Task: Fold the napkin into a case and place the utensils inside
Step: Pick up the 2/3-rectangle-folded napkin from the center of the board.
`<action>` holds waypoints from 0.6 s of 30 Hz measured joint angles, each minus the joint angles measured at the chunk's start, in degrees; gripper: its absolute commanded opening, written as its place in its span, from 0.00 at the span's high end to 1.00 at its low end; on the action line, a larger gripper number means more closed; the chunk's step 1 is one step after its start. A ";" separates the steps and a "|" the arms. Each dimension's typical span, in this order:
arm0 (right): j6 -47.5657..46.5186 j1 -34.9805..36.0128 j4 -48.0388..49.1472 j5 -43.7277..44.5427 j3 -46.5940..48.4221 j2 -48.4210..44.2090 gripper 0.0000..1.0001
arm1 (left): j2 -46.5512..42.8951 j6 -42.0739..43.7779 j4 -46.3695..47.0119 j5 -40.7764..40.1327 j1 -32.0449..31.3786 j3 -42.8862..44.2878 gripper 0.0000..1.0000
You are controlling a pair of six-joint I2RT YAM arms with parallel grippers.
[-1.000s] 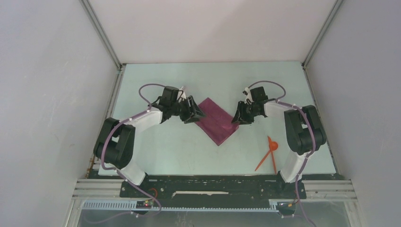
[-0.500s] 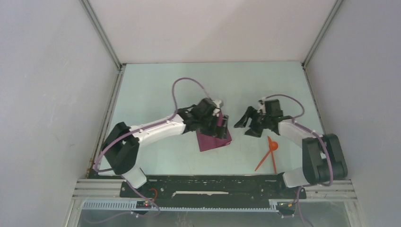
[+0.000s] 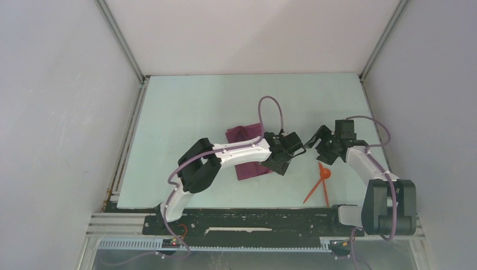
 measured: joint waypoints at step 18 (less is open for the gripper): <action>-1.03 -0.24 1.01 -1.16 -1.40 1.18 0.15 | 6.82 -1.70 -5.68 -5.07 -0.20 5.81 0.58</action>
